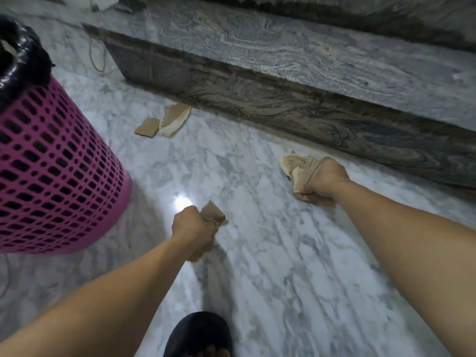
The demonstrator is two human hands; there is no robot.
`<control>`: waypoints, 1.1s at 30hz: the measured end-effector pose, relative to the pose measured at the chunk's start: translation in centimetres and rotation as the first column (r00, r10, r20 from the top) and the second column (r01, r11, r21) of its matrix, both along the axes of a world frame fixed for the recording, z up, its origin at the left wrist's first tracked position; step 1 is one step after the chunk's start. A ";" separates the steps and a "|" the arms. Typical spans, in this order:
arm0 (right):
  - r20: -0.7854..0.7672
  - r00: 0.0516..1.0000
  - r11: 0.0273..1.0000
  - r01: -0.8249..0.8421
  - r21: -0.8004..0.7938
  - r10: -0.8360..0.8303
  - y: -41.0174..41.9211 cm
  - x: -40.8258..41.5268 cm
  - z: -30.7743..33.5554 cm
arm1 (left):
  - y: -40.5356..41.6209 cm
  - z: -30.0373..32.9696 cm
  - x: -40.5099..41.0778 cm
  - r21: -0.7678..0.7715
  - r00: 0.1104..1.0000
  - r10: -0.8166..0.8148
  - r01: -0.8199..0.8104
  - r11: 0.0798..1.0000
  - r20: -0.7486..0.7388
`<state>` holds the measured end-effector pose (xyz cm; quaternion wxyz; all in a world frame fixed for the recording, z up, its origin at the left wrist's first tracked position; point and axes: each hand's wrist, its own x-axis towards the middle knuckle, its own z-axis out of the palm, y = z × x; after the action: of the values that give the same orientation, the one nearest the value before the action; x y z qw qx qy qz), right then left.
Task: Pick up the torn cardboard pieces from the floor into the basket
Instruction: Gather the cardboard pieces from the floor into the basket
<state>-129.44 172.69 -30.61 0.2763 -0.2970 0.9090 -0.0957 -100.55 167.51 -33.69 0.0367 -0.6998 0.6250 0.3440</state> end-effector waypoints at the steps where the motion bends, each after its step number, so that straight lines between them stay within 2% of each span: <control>1: 0.003 1.000 1.000 -0.026 -0.001 0.026 -0.4 -0.1 0.1 | -0.4 0.3 -0.1 -0.007 1.000 0.017 -0.017 1.000 -0.021; 6: 0.040 0.994 0.994 -0.099 -0.042 0.101 -3.4 0.1 0.8 | -4.8 2.9 -1.0 -0.045 0.993 0.010 -0.016 0.999 -0.118; 9: -0.006 1.000 0.996 -0.023 -0.091 0.022 -5.4 0.6 1.0 | -7.9 4.6 -1.4 -0.061 0.991 0.001 -0.009 0.998 -0.130; 12: -0.074 0.997 0.999 0.014 -0.048 -0.017 -7.2 0.9 0.8 | -10.4 5.3 -1.7 -0.103 0.986 0.009 -0.026 0.994 -0.166; 16: -0.054 0.998 1.000 -0.023 -0.021 0.022 -8.4 1.5 -0.6 | -13.0 5.0 -2.0 -0.167 0.996 -0.019 0.004 0.986 -0.090; 20: -0.086 0.995 0.998 -0.058 -0.017 0.056 -9.4 2.0 -1.7 | -14.8 4.0 -2.0 -0.147 0.995 -0.008 -0.006 0.989 -0.098; 25: -0.036 0.976 0.961 -0.203 0.188 0.213 -11.9 2.5 0.2 | -16.4 4.4 -1.2 -0.105 0.987 0.031 -0.048 0.993 -0.156; 28: 0.053 0.958 0.949 -0.285 0.133 0.281 -14.6 4.4 1.7 | -18.1 6.0 -0.2 -0.103 0.974 0.091 -0.114 0.988 -0.205; 33: 0.108 0.908 0.908 -0.413 0.074 0.404 -20.4 7.6 4.6 | -21.1 9.9 1.3 -0.117 0.936 0.220 -0.260 0.959 -0.276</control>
<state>-121.87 152.33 -26.01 0.3446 -0.4625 0.8169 -0.0056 -99.25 146.45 -23.74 -0.1411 -0.7204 0.5584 0.3864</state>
